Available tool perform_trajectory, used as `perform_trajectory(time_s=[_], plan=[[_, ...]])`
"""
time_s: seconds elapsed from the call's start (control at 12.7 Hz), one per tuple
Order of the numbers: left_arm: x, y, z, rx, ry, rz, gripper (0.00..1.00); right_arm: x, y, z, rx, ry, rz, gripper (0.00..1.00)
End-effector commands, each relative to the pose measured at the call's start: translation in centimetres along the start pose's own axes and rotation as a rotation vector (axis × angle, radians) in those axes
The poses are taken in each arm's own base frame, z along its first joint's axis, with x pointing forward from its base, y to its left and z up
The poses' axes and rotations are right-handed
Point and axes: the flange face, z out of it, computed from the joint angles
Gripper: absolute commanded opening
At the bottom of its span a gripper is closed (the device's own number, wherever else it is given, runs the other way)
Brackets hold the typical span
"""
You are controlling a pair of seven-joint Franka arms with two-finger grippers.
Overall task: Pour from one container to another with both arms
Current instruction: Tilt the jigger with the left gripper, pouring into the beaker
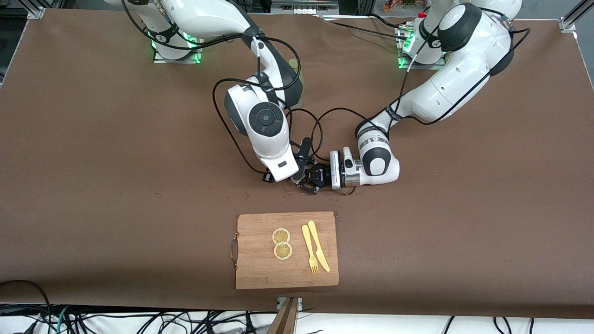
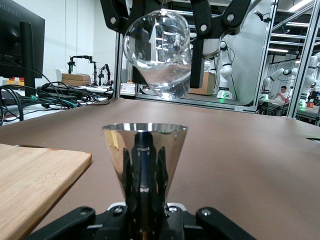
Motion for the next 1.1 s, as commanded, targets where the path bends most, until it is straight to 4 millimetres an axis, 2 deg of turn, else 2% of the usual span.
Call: perform_trajectory(time_s=[0.0, 1.02], plan=[[0.3, -0.3, 0.7, 0.029, 0.024, 0.012, 0.0, 0.7, -0.3, -0.7, -0.031, -0.016, -0.006, 0.34], [-0.2, 0.0, 0.9, 0.023, 0.019, 0.009, 0.0, 1.9, -1.4, -0.7, -0.068, -0.025, 0.028, 0.34]])
